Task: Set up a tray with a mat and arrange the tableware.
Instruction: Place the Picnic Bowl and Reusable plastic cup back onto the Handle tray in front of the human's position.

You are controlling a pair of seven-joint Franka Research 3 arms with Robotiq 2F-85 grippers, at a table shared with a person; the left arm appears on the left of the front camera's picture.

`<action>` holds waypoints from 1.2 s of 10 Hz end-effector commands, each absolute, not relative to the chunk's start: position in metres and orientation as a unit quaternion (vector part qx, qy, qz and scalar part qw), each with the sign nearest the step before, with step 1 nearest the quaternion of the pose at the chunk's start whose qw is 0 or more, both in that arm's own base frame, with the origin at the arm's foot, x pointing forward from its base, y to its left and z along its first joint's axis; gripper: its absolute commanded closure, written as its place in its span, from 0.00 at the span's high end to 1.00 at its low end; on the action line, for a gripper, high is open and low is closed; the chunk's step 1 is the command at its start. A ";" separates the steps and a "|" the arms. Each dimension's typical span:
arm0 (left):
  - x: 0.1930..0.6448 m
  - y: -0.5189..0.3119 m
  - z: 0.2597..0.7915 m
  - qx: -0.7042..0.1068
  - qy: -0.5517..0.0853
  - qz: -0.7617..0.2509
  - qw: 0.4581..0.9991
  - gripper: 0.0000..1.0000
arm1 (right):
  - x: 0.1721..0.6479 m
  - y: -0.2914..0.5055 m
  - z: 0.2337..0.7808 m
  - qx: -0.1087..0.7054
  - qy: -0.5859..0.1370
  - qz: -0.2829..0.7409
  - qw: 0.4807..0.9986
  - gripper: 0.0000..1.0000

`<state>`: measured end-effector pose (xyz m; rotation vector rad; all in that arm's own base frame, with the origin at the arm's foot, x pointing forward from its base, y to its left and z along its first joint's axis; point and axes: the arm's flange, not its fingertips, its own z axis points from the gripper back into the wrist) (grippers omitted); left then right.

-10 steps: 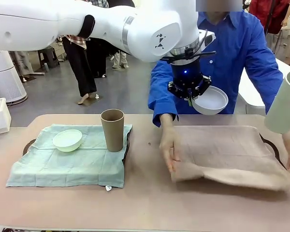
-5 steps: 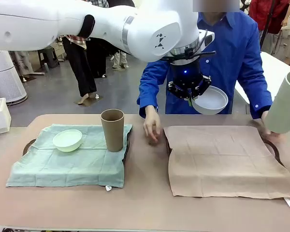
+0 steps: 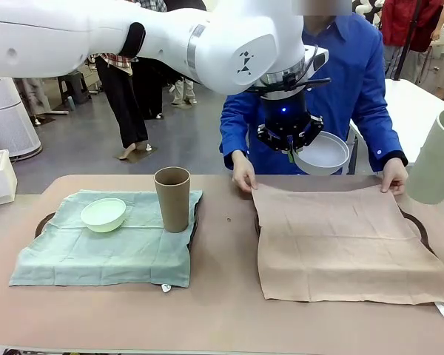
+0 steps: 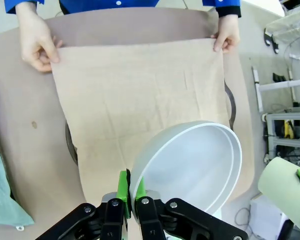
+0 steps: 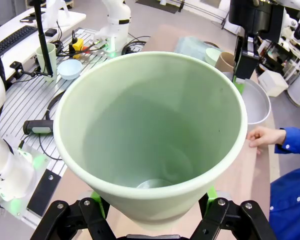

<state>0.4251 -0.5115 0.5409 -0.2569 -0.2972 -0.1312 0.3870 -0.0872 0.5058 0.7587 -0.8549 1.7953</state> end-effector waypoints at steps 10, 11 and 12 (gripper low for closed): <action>0.425 -0.512 0.541 -0.127 -0.147 -0.065 0.979 0.04 | 0.387 -0.087 0.506 0.312 -0.351 0.738 0.485 0.82; 0.428 -0.509 0.529 -0.119 -0.149 -0.076 0.979 0.04 | 0.397 -0.085 0.498 0.323 -0.361 0.733 0.478 0.82; 0.430 -0.508 0.515 -0.116 -0.143 -0.092 0.979 0.04 | 0.406 -0.082 0.487 0.330 -0.370 0.731 0.469 0.82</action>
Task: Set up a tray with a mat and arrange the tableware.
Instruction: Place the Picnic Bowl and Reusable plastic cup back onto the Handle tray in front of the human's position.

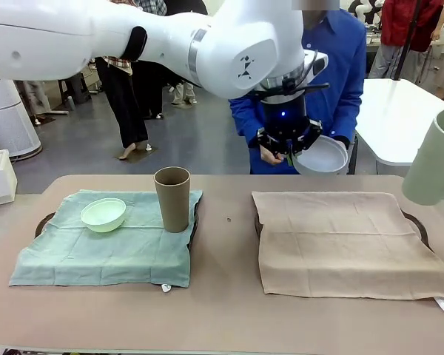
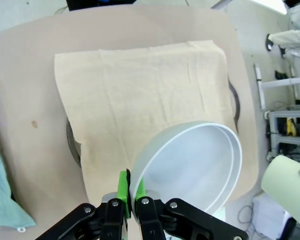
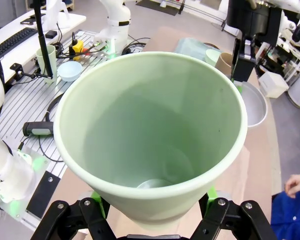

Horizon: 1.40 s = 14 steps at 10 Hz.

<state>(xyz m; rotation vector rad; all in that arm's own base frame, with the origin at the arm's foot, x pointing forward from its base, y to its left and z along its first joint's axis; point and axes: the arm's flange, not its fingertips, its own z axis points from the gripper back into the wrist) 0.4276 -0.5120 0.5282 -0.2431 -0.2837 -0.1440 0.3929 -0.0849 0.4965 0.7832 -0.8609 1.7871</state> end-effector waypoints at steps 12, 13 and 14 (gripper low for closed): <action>0.469 -0.503 0.406 -0.149 -0.092 -0.110 0.978 0.04 | 0.498 -0.070 0.360 0.376 -0.356 0.664 0.539 0.82; 0.471 -0.503 0.402 -0.151 -0.091 -0.110 0.978 0.04 | 0.503 -0.072 0.350 0.376 -0.354 0.665 0.539 0.82; 0.472 -0.503 0.398 -0.152 -0.091 -0.110 0.978 0.04 | 0.506 -0.074 0.339 0.378 -0.353 0.662 0.542 0.82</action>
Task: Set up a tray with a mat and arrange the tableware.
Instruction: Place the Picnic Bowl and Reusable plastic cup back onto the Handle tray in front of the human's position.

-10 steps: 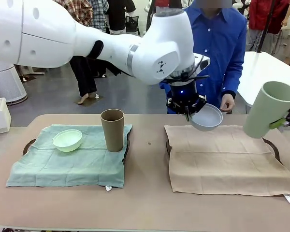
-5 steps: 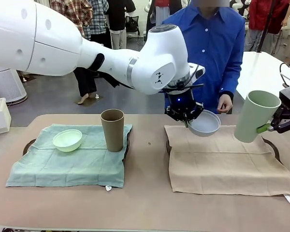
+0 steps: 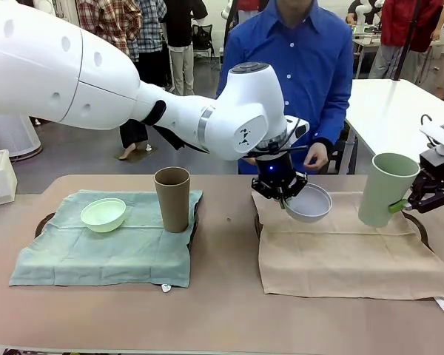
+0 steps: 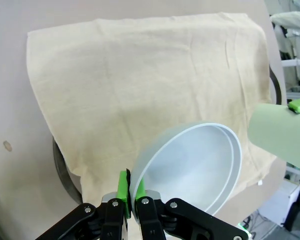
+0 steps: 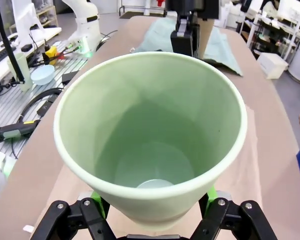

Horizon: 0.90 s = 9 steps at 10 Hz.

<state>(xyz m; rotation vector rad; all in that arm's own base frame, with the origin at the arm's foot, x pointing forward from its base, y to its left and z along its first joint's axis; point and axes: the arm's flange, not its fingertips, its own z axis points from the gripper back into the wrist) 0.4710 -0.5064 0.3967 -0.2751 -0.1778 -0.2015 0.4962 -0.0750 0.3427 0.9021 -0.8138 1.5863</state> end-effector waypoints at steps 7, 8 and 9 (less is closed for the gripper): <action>0.479 -0.505 0.385 -0.144 -0.080 -0.105 0.981 0.04 | 0.507 -0.080 0.327 0.393 -0.343 0.661 0.539 0.82; 0.483 -0.504 0.375 -0.155 -0.079 -0.108 0.979 0.04 | 0.512 -0.081 0.316 0.395 -0.346 0.666 0.530 0.82; 0.488 -0.506 0.368 -0.151 -0.072 -0.107 0.980 0.04 | 0.519 -0.081 0.308 0.406 -0.350 0.663 0.522 0.82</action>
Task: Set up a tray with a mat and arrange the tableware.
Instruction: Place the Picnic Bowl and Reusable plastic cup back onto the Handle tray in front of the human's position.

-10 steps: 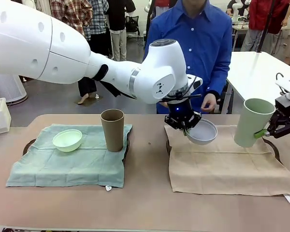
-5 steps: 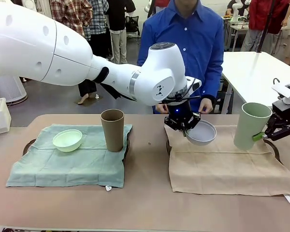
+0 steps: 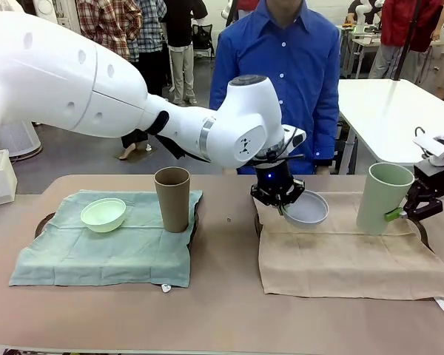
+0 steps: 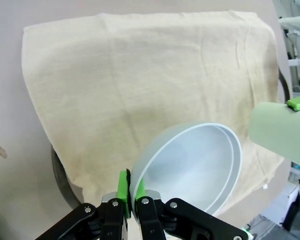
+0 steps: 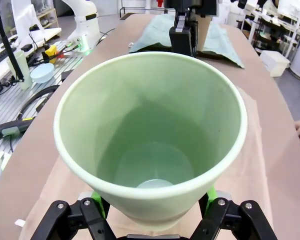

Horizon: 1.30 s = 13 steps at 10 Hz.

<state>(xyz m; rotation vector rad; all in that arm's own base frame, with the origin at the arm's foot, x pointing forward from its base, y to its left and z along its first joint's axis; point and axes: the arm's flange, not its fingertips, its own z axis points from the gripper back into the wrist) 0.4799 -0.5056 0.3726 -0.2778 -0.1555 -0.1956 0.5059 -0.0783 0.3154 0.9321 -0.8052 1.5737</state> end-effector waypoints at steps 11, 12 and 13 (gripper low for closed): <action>0.489 -0.513 0.354 -0.129 -0.040 -0.102 0.985 0.57 | 0.508 -0.089 0.304 0.348 -0.313 0.614 0.637 1.00; 0.484 -0.510 0.358 -0.127 -0.044 -0.106 0.985 0.66 | 0.499 -0.096 0.311 0.337 -0.309 0.612 0.645 1.00; 0.479 -0.508 0.366 -0.129 -0.053 -0.114 0.984 0.77 | 0.492 -0.105 0.316 0.327 -0.312 0.606 0.654 1.00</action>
